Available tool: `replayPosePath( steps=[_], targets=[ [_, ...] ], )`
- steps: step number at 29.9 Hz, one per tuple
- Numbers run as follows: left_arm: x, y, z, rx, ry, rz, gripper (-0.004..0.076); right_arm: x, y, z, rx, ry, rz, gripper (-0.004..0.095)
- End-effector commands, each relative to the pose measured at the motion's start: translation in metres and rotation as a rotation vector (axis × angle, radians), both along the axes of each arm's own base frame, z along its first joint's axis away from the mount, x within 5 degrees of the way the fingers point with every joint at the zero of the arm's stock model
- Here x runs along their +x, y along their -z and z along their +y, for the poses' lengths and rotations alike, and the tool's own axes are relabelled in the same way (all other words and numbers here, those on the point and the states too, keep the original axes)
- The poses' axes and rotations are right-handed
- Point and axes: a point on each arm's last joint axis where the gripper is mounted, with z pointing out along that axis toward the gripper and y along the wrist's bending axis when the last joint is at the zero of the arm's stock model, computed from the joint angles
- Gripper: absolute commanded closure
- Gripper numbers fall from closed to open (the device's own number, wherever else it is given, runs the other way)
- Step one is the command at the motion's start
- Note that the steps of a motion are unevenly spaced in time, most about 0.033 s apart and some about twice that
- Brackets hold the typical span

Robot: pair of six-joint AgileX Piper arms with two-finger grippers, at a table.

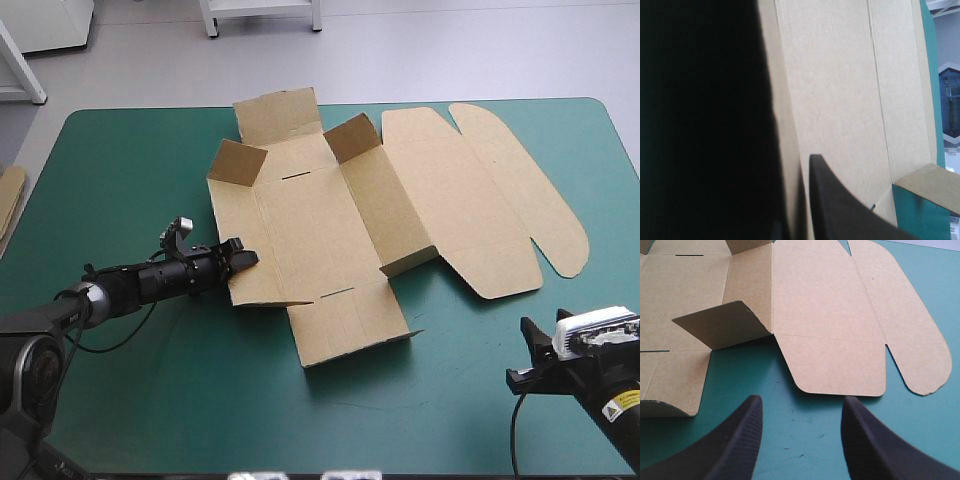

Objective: Fold the box

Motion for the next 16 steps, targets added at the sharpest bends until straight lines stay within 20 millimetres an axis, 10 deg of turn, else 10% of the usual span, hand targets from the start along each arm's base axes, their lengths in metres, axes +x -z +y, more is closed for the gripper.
replayPosePath(
  steps=[1, 16],
  targets=[
    [0.007, -0.021, -0.003, -0.109, -0.060, -0.073, 0.0731, 0.003, -0.016, 0.000, 0.007, 0.001, -0.088, 0.0449],
    [0.017, -0.047, -0.011, 0.060, 0.249, -0.292, 0.0732, 0.002, -0.016, 0.000, 0.006, 0.000, -0.086, 0.0449]
  ],
)
